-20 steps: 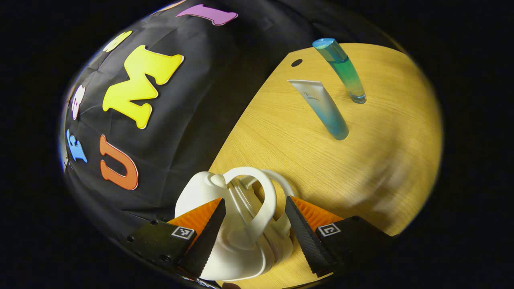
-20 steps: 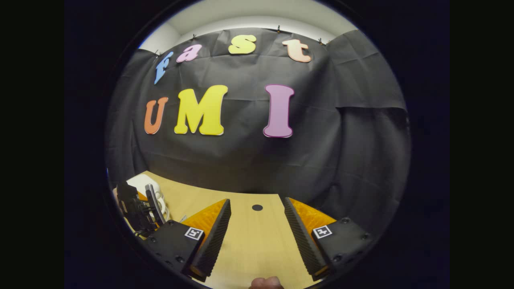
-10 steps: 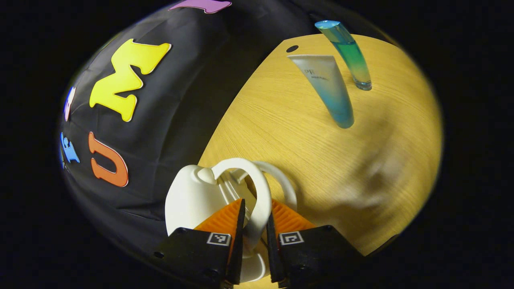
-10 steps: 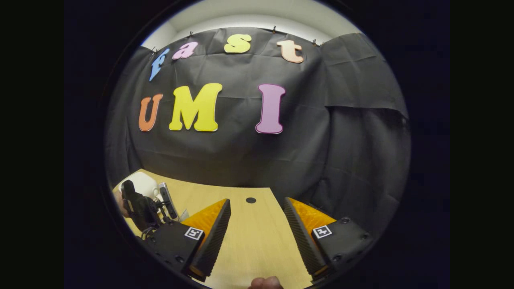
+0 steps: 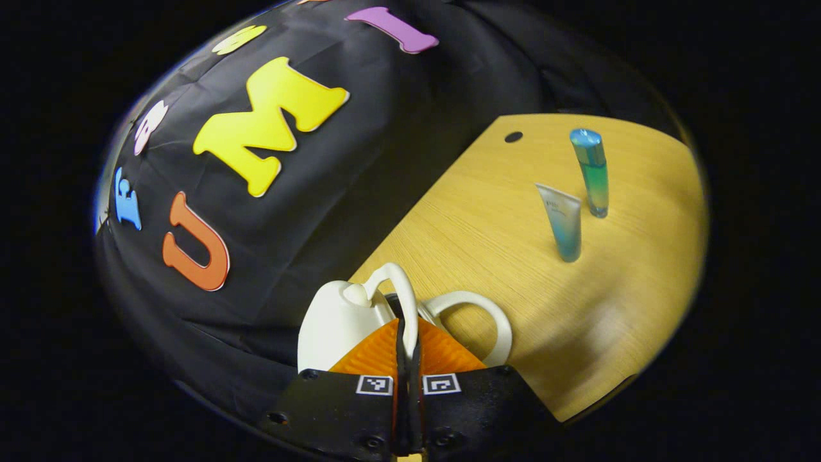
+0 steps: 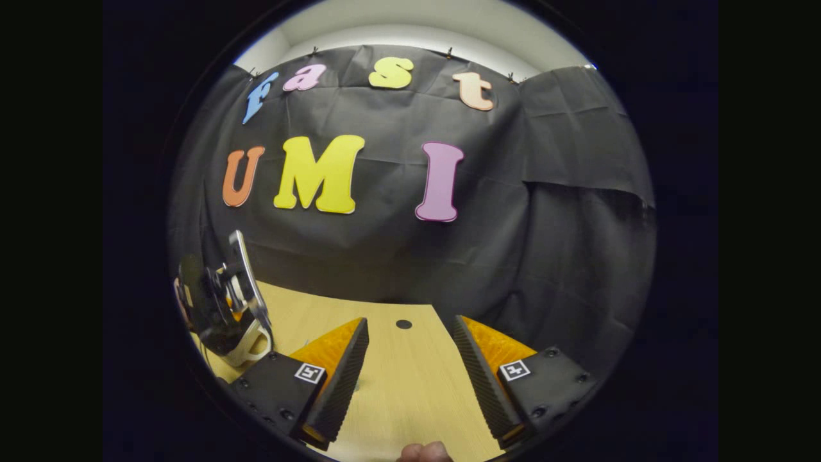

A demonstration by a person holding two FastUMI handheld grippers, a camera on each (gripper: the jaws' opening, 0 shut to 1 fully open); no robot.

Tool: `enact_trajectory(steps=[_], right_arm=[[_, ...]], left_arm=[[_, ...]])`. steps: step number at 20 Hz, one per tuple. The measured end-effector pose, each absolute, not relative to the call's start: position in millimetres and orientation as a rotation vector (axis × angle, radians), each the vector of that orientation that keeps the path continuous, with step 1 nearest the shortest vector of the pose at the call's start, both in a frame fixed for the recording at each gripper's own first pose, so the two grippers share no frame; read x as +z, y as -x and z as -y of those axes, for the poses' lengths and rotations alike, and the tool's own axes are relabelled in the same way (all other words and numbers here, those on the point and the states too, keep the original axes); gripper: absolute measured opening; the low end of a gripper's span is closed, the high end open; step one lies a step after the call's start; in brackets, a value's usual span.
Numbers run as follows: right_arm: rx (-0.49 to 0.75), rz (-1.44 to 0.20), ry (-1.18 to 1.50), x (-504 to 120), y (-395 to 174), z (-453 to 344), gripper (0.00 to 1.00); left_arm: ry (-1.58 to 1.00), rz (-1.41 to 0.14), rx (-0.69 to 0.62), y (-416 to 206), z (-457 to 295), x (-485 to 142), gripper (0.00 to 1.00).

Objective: First open the suitcase, pack the skin care products into it, and then close the suitcase.

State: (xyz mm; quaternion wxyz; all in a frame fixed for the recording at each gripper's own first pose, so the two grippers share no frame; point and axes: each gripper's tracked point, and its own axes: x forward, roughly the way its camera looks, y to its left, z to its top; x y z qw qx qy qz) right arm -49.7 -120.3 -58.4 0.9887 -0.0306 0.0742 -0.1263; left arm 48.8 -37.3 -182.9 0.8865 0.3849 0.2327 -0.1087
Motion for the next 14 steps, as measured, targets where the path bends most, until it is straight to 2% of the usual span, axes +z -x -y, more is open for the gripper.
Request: enact_trajectory(steps=[4, 7, 8, 11, 14], right_arm=[[-0.264, -0.112, 0.066, -44, 42, 100, 0.8], [-0.245, -0.097, 0.082, -36, 45, 79, 0.8], [-0.237, -0.093, 0.089, -35, 46, 72, 0.78], [-0.206, -0.102, 0.081, -36, 43, 52, 0.8], [-0.171, -0.12, 0.084, -37, 41, 29, 0.8]], left_arm=[[-0.663, -0.363, -0.191, -63, -6, -122, 0.03], [-0.525, -0.262, -0.12, -65, -65, -81, 0.03], [-0.47, -0.24, -0.103, -65, -87, -73, 0.03], [-0.328, -0.179, -0.053, -66, -157, -56, 0.03], [-0.201, -0.121, 0.003, -56, -215, -61, 0.03]])
